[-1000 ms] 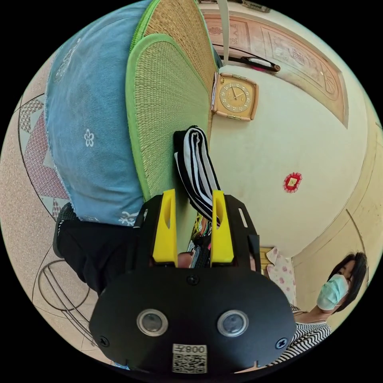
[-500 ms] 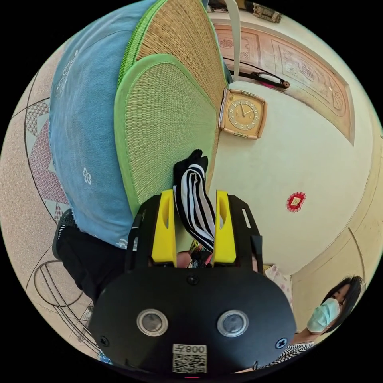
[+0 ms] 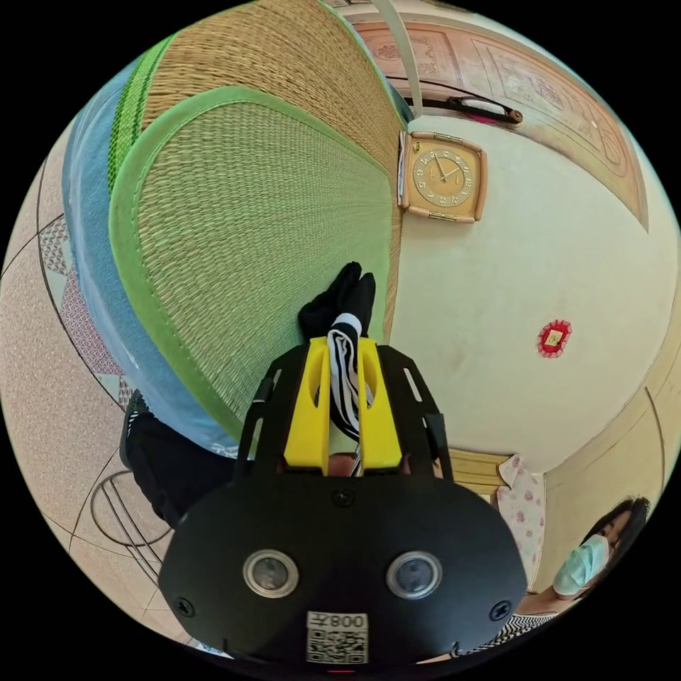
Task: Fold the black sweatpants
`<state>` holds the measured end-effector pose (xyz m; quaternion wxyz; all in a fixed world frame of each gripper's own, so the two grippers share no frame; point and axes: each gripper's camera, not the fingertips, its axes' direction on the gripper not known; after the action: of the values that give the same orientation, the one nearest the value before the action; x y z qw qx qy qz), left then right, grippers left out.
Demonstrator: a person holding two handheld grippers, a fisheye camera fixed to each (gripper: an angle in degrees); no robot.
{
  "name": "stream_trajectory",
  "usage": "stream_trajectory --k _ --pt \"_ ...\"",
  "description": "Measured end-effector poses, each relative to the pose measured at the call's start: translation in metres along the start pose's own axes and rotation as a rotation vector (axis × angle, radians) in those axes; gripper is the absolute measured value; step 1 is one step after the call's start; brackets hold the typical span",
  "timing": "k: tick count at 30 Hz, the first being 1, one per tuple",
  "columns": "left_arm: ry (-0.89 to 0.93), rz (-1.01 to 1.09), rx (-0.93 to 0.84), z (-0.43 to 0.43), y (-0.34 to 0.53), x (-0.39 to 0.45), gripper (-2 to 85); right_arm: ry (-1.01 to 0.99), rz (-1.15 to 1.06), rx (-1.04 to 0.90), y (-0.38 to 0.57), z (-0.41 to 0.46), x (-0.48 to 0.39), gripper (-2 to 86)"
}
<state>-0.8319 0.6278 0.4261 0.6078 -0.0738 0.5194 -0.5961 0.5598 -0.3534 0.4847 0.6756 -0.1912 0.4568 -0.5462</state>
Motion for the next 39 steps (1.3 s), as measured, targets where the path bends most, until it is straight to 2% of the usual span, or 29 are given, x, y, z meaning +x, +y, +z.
stream_trajectory --k 13,20,30,34,39 --pt "0.095 0.087 -0.04 -0.003 0.086 0.031 6.4 -0.062 0.002 0.013 0.103 -0.056 0.02 1.2" --pt "-0.086 0.162 -0.082 0.035 0.112 0.053 6.6 -0.069 -0.015 0.039 0.149 -0.091 0.032 1.3" --pt "-0.095 0.014 -0.064 0.08 0.148 0.026 8.6 -0.022 -0.061 0.012 0.177 -0.12 0.025 1.3" --pt "-0.108 -0.028 -0.021 0.097 0.156 0.019 12.0 -0.023 -0.063 0.009 0.19 -0.13 0.025 1.3" --pt "-0.056 -0.055 -0.061 0.138 0.161 0.017 14.3 -0.02 -0.05 0.017 0.214 -0.149 0.03 1.4"
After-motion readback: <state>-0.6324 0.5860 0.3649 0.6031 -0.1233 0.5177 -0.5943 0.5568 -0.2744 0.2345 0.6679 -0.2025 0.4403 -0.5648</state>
